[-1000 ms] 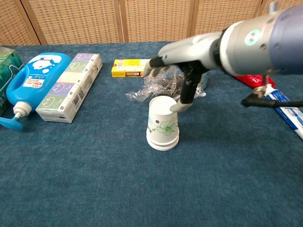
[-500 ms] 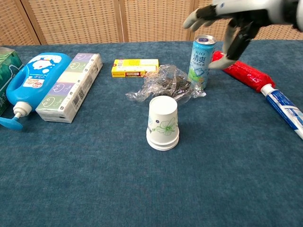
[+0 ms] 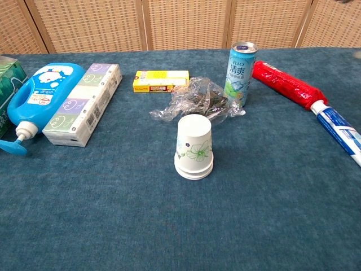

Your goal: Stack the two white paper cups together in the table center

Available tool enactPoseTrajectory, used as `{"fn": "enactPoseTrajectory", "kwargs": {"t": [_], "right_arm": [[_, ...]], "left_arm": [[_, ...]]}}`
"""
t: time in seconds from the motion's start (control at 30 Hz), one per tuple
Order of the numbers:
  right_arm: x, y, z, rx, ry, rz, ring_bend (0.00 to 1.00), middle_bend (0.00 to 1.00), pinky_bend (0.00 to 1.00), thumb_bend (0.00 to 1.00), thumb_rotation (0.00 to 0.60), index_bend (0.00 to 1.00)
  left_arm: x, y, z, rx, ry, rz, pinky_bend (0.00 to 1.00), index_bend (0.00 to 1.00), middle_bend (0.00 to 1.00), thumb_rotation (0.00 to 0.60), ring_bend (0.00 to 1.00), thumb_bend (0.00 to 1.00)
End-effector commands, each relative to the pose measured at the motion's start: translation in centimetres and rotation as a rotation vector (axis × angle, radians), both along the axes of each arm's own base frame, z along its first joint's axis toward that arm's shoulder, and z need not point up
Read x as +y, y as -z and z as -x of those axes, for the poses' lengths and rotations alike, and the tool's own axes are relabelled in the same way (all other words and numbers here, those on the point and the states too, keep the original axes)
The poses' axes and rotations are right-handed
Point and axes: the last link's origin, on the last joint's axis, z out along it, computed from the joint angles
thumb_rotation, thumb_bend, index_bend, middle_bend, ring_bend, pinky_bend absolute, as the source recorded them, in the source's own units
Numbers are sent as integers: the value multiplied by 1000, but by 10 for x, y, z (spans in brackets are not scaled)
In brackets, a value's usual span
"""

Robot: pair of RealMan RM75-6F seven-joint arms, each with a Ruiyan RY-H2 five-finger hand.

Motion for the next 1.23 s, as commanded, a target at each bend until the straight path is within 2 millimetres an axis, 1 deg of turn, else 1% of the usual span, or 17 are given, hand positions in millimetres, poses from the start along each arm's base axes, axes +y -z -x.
{"fn": "enactPoseTrajectory", "kwargs": {"t": [0.03, 0.07, 0.17, 0.27, 0.37, 0.7, 0.93, 1.23], "right_arm": [[11, -8, 27, 20, 56, 44, 0, 81, 198, 359, 600, 0], [15, -11, 34, 21, 76, 54, 0, 81, 196, 359, 600, 0], [25, -17, 49, 12, 108, 79, 0, 81, 190, 361, 600, 0], [33, -22, 59, 8, 125, 100, 0, 82, 189, 361, 600, 0], [38, -25, 65, -8, 134, 106, 0, 81, 189, 360, 600, 0], [50, -30, 73, -34, 114, 119, 0, 82, 189, 367, 600, 0], [52, -27, 75, -52, 116, 119, 0, 82, 189, 365, 600, 0], [55, -30, 78, -60, 126, 133, 0, 81, 189, 367, 600, 0]], "left_arm": [[-4, 1, 3, 3, -18, -1, 39, 58, 2, 600, 0, 466], [-6, 1, 4, 0, -28, -3, 38, 59, 3, 600, 0, 466], [-12, 1, 8, -7, -44, -8, 32, 61, 4, 600, 0, 467], [-18, 0, 10, -7, -52, -9, 22, 62, 5, 600, 0, 467], [-24, 1, 12, 1, -57, -5, 13, 63, 7, 600, 0, 466], [-37, 1, 3, 25, -28, -19, 7, 67, 11, 600, 0, 466], [-37, 0, 3, 15, -22, -27, 6, 69, 12, 600, 0, 466], [-32, 5, 1, 12, -8, -16, 5, 70, 12, 600, 0, 466]]}}
